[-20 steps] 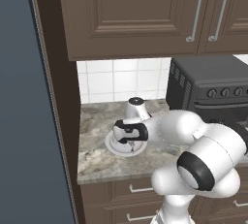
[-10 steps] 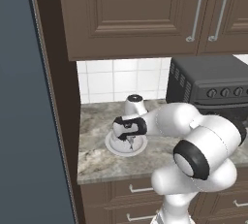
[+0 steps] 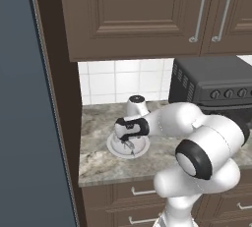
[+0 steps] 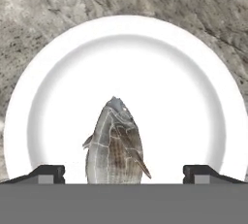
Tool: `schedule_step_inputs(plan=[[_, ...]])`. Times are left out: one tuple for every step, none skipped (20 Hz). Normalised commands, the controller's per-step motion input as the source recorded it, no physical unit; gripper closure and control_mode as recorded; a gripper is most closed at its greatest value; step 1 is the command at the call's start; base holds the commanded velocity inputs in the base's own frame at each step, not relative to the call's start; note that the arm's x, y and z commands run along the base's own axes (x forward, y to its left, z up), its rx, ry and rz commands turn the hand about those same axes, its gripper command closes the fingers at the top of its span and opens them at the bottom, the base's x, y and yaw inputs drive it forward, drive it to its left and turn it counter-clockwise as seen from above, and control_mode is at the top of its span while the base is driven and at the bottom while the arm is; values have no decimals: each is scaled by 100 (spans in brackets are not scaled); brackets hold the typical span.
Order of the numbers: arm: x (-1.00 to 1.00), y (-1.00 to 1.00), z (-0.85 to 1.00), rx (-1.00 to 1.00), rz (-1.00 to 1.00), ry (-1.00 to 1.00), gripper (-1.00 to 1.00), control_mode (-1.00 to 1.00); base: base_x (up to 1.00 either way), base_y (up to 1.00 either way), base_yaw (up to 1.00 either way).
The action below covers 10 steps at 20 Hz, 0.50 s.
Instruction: Take the fish from the oven and place it on the plate on the counter.
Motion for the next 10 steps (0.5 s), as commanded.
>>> schedule_step_inputs(plan=[[-1,0,1,0,0,0,-100,-100,0,0,0],[-31,0,14,0,0,0,-100,-100,0,0,0],[-79,0,10,0,0,0,-100,-100,0,0,0],[-90,0,10,0,0,0,-100,-100,0,0,0],[-96,-2,10,0,0,0,-100,-100,0,0,0],[-100,-6,9,0,0,0,-100,-100,0,0,0],[-100,-6,7,0,0,-1,-100,-100,0,0,0],[-100,-6,9,0,0,-2,-100,-100,0,0,0],[-100,-5,16,0,0,-3,-100,-100,0,0,0],[-100,-8,27,3,0,-5,-100,-100,0,0,0]])
